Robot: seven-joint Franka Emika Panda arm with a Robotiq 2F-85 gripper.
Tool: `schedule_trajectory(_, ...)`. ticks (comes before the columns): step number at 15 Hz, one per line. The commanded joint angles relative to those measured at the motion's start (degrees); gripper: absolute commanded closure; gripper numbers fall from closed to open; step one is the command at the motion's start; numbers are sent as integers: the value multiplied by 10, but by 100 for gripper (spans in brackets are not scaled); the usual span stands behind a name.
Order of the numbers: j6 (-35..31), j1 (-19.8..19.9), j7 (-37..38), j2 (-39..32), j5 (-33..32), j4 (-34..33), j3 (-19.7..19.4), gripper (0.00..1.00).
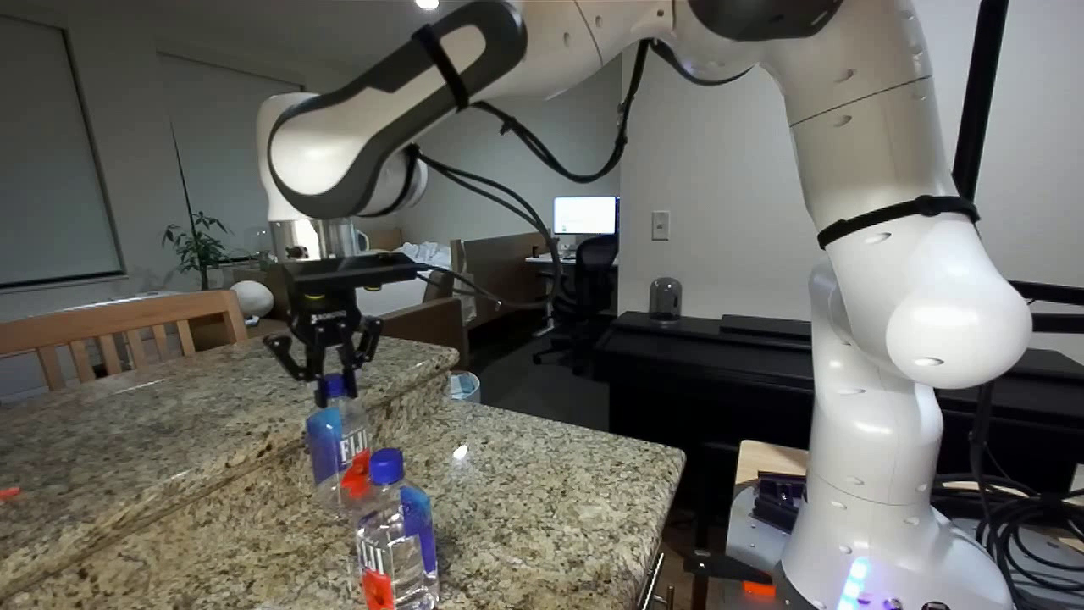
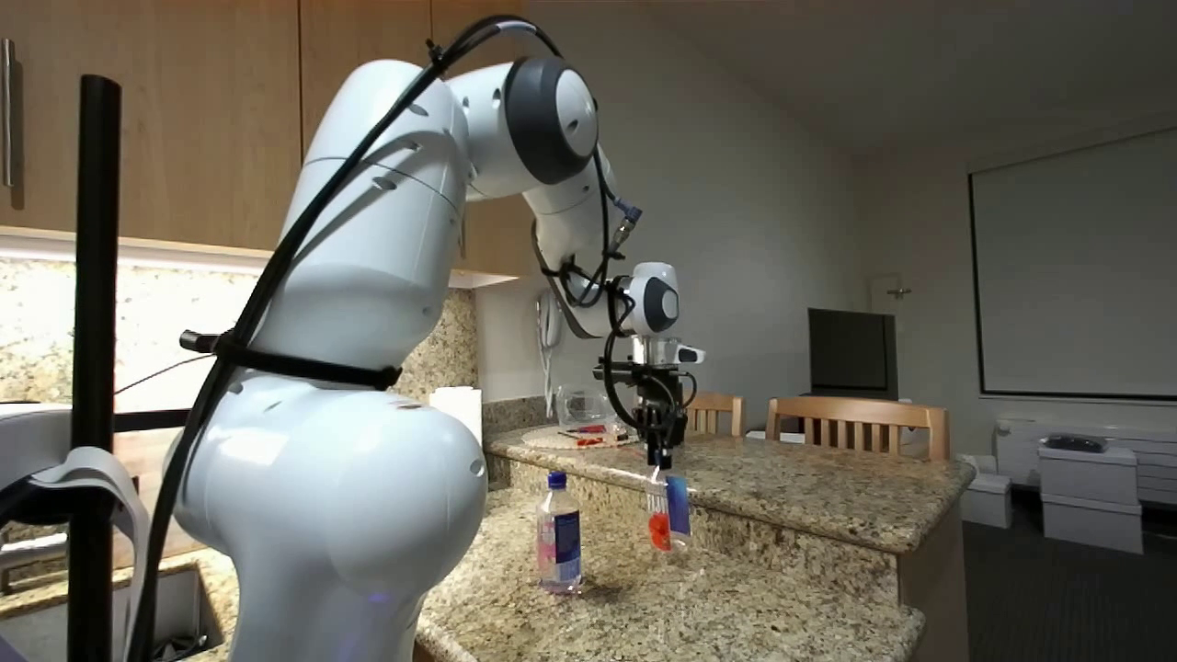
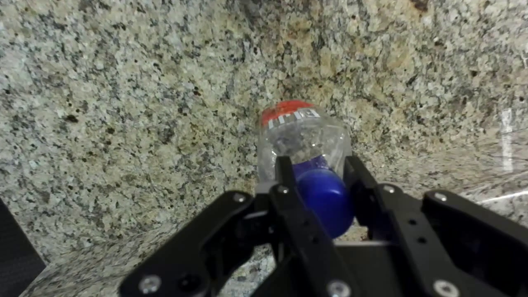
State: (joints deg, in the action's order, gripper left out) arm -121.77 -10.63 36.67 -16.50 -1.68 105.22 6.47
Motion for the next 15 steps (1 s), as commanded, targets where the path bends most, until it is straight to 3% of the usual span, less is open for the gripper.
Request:
schedule_trajectory(1, 29, 1, -14, -62, 28, -69, -10, 90)
schedule_trajectory(8, 110, 0, -11, -103, 55, -146, -26, 90)
schedule_trajectory(15, 114, -14, -28, -95, 39, -144, -24, 90)
